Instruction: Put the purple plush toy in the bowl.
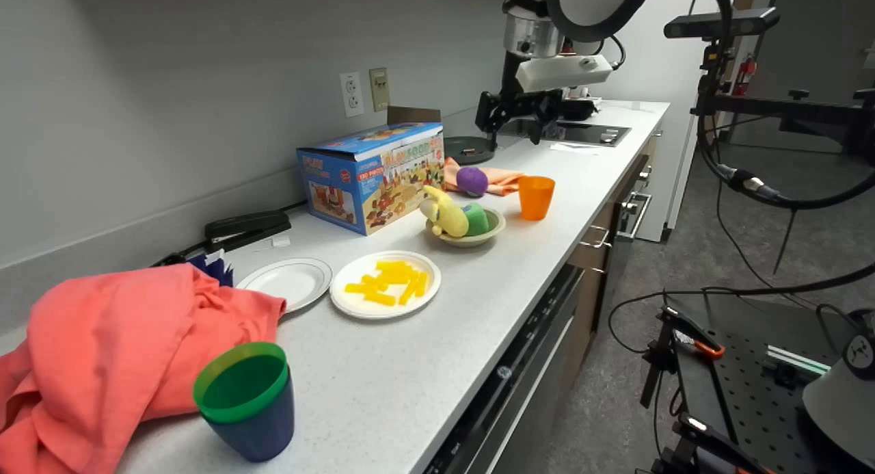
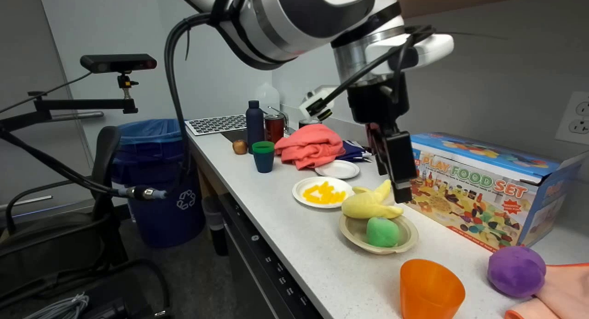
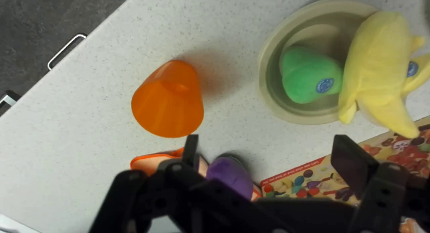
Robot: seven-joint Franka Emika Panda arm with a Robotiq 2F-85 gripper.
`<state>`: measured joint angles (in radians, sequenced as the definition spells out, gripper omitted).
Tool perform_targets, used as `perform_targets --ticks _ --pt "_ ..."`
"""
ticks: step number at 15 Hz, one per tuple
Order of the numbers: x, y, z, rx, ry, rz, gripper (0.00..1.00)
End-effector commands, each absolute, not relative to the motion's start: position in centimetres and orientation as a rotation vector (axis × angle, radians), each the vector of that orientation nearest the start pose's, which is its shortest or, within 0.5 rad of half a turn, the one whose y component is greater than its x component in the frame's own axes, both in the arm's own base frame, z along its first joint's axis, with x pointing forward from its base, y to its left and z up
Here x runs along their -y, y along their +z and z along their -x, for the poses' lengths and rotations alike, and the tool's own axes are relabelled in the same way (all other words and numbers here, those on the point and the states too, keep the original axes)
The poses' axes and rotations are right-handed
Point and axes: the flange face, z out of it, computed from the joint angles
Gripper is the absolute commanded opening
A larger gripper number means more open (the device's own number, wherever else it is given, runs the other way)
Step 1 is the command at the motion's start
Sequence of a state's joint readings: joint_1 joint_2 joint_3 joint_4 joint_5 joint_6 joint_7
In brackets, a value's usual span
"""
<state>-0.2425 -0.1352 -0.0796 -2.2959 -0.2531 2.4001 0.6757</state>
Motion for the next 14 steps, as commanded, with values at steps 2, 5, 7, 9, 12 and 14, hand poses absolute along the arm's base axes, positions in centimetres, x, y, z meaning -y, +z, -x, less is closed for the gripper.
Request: perform_targets --ticks 2,5,7,9,12,14 --pt "21.6 42.3 -52.0 -1.343 -0.411 3.023 1.0" --pt "24.2 41.4 -53.7 -1.316 -0.407 3.115 1.0" --pt "25.6 40.9 -54.9 -1.348 -0.436 3.151 1.0" --pt "25.0 40.8 -53.6 -1.346 -0.431 3.11 1.0" --pt "25.4 40.2 -53.8 -1.353 -0.417 3.114 1.0" --pt "25.3 40.3 -53.8 -1.349 -0.42 3.115 1.0"
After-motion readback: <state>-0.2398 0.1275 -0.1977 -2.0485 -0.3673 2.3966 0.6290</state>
